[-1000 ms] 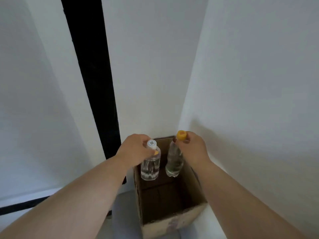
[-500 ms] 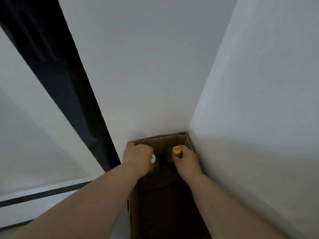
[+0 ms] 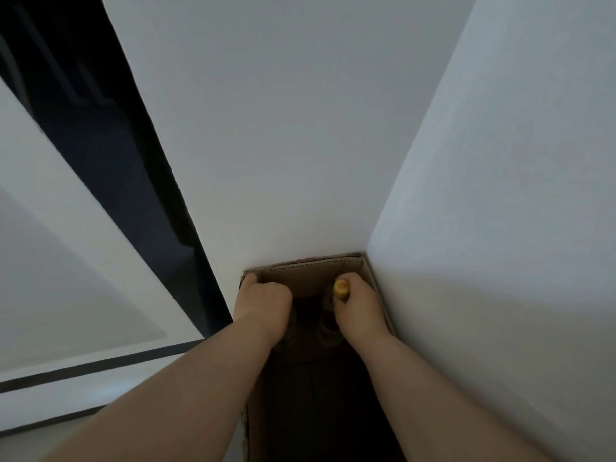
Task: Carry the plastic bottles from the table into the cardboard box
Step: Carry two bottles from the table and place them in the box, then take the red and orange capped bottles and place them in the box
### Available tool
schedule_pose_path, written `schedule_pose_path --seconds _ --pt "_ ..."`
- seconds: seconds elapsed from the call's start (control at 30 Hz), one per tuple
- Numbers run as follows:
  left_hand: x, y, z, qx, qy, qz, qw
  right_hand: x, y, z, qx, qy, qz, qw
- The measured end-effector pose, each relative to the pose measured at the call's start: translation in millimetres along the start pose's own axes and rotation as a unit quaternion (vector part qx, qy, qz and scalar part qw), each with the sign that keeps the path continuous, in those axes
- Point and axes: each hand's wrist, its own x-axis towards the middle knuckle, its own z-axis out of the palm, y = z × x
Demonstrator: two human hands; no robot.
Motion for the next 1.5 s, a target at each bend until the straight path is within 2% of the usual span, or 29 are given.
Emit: schedule_pose_path --seconds 0.2,0.27,0.33,0.43,0.57,0.67,0.87,0.97,1.0,1.23,1.37,1.5 --pt "-5 -5 -12 -0.058 0.019 0.030 0.998 0 -7 -6 -0.034 -0.018 -0.019 0.999" --pt "-9 -10 -25 -0.148 0.036 0.023 0.988 -4 -11 -9 -0.024 -0.005 -0.031 0.999" --pt "-15 -19 -42 -0.277 0.037 0.001 0.960 -10 -19 -15 0.002 0.012 -0.047 0.999" --pt "-31 -33 -69 -0.441 0.065 -0.002 0.895 -21 -35 -25 0.048 0.033 -0.077 0.995" --pt "-74 -53 -99 -0.619 0.092 0.025 0.780 -50 -62 -48 0.166 0.036 -0.095 0.981" --pt "-121 -75 -119 -0.694 0.114 0.066 0.708 -90 -100 -76 0.245 0.052 -0.137 0.958" --pt "-221 -103 -151 -0.835 0.146 0.146 0.509 -195 -167 -115 0.405 0.016 -0.167 0.899" --pt "-277 -106 -160 -0.858 0.151 0.187 0.455 -250 -189 -126 0.429 -0.012 -0.192 0.883" --pt "-299 -107 -163 -0.859 0.159 0.201 0.443 -269 -195 -129 0.439 -0.019 -0.202 0.875" --pt "-456 -115 -166 -0.846 0.229 0.231 0.423 -394 -221 -133 0.477 -0.082 -0.268 0.833" --pt "-567 -108 -145 -0.846 0.259 0.222 0.409 -491 -221 -124 0.501 -0.114 -0.274 0.813" --pt "-666 -104 -122 -0.851 0.275 0.208 0.397 -583 -222 -113 0.505 -0.130 -0.271 0.809"
